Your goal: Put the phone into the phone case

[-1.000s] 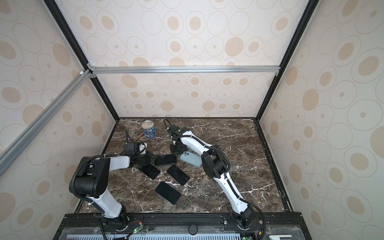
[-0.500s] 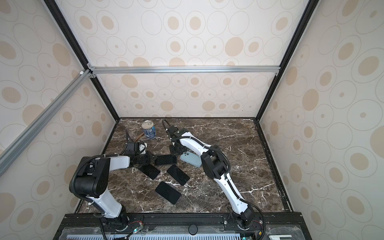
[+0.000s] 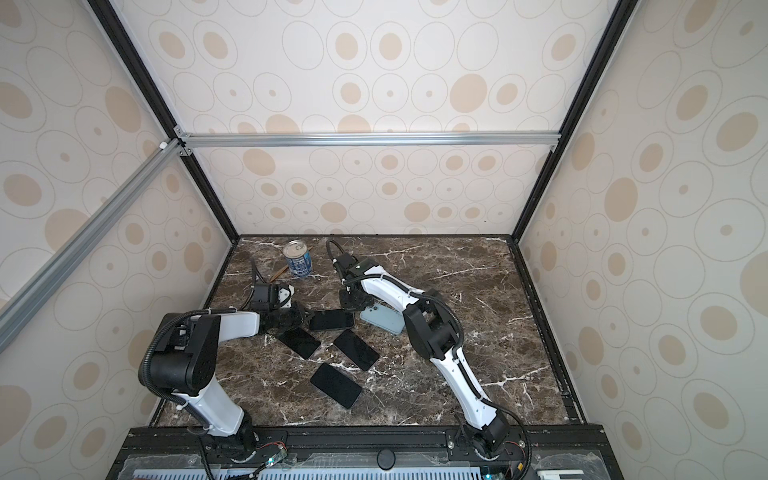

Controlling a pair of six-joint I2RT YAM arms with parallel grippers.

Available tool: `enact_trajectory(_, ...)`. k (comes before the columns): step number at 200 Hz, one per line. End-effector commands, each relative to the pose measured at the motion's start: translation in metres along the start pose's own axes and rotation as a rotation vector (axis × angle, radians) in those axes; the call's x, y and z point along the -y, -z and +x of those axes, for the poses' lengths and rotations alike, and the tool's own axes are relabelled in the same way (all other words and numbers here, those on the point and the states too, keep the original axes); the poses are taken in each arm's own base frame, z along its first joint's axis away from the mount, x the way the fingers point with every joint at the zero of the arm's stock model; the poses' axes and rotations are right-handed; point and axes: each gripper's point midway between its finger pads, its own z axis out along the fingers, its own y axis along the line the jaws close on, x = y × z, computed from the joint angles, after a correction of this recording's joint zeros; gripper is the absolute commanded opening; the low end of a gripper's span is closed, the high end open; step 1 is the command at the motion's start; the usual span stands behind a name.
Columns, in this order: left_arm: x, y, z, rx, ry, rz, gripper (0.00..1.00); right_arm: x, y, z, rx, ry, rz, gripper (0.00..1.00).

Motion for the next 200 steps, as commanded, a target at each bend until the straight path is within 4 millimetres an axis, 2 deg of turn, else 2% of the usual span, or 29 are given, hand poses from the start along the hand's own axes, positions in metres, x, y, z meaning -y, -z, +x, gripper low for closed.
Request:
enact_trajectory(1, -0.019, -0.008, 0.021, -0.076, 0.026, -0.071, 0.22, 0.044, -0.109, 0.119, -0.390, -0.010, 0.185, 0.10)
enact_trajectory(33, -0.019, -0.008, 0.021, -0.076, 0.026, -0.070, 0.22, 0.043, -0.108, 0.119, -0.399, -0.022, 0.191, 0.12)
enact_trajectory(51, -0.017, -0.007, 0.019, -0.072, 0.023, -0.066, 0.22, 0.032, -0.106, 0.117, -0.400, -0.081, 0.111, 0.16)
enact_trajectory(72, -0.015, -0.005, 0.018, -0.063, 0.024, -0.061, 0.22, 0.027, -0.087, 0.096, -0.292, -0.140, 0.048, 0.20)
enact_trajectory(87, -0.014, -0.006, 0.016, -0.061, 0.032, -0.057, 0.22, 0.031, -0.071, 0.081, -0.234, -0.151, 0.046, 0.20)
enact_trajectory(101, -0.013, -0.007, 0.014, -0.056, 0.037, -0.053, 0.22, 0.035, -0.065, 0.073, -0.224, -0.155, 0.043, 0.20)
enact_trajectory(117, -0.012, -0.008, 0.010, -0.051, 0.041, -0.054, 0.22, 0.039, -0.066, 0.072, -0.260, -0.153, 0.049, 0.20)
enact_trajectory(144, -0.010, -0.011, 0.004, -0.056, 0.039, -0.056, 0.22, 0.034, -0.066, 0.073, -0.283, -0.148, 0.030, 0.23)
enact_trajectory(166, -0.007, -0.016, -0.005, -0.052, 0.031, -0.064, 0.22, 0.026, -0.049, 0.061, -0.226, -0.135, 0.001, 0.22)
enact_trajectory(200, 0.001, -0.026, -0.009, -0.066, 0.016, -0.058, 0.22, 0.017, -0.007, 0.034, -0.111, -0.091, -0.010, 0.21)
